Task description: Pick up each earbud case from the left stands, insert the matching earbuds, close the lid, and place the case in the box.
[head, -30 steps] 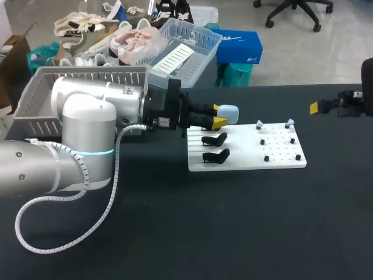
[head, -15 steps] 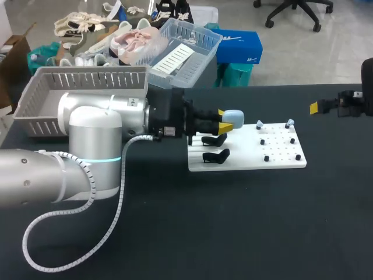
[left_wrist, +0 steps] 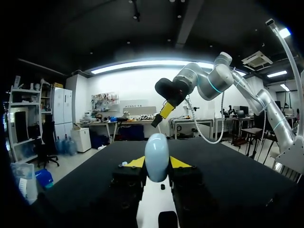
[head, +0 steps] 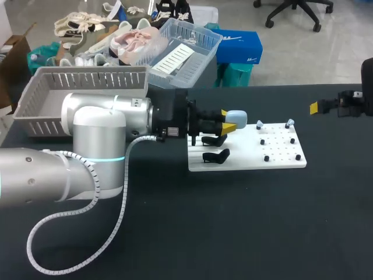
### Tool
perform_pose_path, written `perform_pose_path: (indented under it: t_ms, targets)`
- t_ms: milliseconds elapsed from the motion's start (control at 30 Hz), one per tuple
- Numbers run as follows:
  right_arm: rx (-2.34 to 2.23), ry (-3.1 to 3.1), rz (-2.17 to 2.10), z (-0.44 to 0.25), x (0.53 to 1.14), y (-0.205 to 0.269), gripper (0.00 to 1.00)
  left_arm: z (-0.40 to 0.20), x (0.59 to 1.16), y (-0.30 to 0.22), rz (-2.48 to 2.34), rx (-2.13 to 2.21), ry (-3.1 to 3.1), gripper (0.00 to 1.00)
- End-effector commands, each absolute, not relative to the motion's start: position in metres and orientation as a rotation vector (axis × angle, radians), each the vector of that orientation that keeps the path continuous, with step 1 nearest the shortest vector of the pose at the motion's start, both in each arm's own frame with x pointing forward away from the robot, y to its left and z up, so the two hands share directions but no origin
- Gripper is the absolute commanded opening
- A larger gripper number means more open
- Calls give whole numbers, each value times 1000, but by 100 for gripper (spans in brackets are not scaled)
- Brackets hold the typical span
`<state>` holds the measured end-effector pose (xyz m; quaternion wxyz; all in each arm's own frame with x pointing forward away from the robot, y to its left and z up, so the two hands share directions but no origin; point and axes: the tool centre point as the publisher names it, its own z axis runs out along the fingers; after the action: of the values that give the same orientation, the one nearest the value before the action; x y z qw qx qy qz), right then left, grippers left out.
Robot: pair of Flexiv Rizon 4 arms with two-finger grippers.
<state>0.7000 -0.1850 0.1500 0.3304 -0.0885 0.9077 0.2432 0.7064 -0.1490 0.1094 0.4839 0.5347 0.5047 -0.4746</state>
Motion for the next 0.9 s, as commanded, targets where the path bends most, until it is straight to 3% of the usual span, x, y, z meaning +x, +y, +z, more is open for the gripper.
perform_pose_path:
  t_ms: [33, 900]
  targets:
    - [-231, 2374, 636, 150, 700, -185, 100, 108, 707, -150, -1156, 1300, 1226, 0]
    - [-488, 2364, 664, 157, 664, -110, 100, 108, 707, -150, -1156, 1300, 1226, 0]
